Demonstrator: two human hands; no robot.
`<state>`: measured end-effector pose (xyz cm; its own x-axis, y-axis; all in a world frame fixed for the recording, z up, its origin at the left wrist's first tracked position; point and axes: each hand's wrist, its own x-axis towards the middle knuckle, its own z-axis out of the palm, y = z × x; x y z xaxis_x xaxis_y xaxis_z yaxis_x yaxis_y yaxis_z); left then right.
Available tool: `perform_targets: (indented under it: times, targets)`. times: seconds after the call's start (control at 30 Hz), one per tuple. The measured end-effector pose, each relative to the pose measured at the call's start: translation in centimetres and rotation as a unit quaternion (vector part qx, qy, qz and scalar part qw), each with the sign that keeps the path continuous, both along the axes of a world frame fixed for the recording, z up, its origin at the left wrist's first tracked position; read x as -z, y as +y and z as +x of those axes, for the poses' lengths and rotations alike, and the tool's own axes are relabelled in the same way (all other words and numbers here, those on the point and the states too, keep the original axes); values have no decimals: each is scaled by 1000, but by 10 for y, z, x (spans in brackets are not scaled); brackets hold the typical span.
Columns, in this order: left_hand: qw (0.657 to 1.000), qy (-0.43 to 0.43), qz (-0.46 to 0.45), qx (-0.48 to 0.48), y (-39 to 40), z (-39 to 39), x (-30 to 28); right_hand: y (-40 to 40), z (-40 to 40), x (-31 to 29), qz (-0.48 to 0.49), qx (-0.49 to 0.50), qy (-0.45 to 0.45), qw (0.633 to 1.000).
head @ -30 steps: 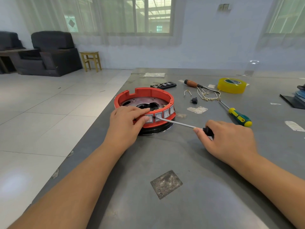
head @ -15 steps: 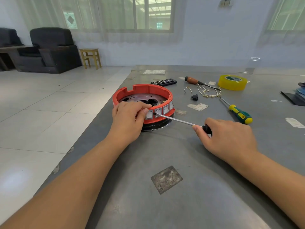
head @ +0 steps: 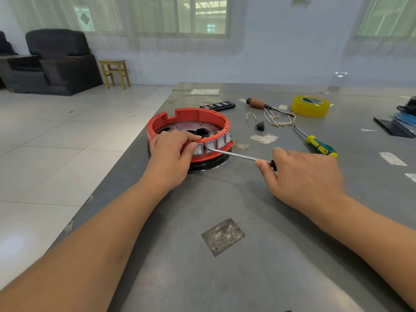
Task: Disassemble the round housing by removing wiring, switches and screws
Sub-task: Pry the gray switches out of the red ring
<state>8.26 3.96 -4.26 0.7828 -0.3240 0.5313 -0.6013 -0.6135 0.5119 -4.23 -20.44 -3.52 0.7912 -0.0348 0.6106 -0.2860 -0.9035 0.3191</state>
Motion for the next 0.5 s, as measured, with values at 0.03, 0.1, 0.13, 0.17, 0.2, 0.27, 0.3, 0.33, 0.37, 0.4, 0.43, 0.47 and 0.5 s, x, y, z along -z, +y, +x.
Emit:
perform_targets:
  times: [0.03, 0.1, 0.13, 0.17, 0.2, 0.27, 0.3, 0.33, 0.37, 0.4, 0.43, 0.47, 0.5]
  targets:
    - [1000, 1, -1, 1, 0, 0, 0, 0, 1, 0, 2, 2, -1, 1000]
    - [1000, 0, -3, 3, 1, -1, 0, -3, 6, 0, 10, 2, -4, 1000]
    - [1000, -2, -3, 4, 1, -2, 0, -5, 10, -1, 17, 2, -4, 1000]
    - [1000, -3, -4, 4, 0, -2, -1, -7, 15, -1, 25, 2, -4, 1000]
    - [1000, -2, -5, 4, 0, -2, -1, -9, 19, 0, 33, -1, -3, 999]
    - [1000, 0, -6, 1, -1, -1, -1, -14, 28, 2, 41, -7, 5, 999]
    - [1000, 2, -8, 1, -2, -1, -1, -16, 32, 2, 42, -8, 7, 999]
    - [1000, 3, -13, 2, -2, 0, -1, -19, 37, 3, 44, -8, 5, 999]
    - [1000, 5, -19, 3, -3, 0, 0, -22, 42, 3, 44, -7, -1, 999]
    - [1000, 6, -25, 6, -4, 0, 1, -24, 47, 3, 42, -4, -10, 999]
    - [999, 9, -31, 8, -4, 0, 2, -26, 52, 4, 41, -1, -20, 999]
    - [999, 11, -36, 12, -4, 0, 2, -27, 57, 4, 42, 1, -29, 999]
    - [999, 14, -42, 16, -5, 0, 3, -27, 62, 5, 47, 0, -39, 998]
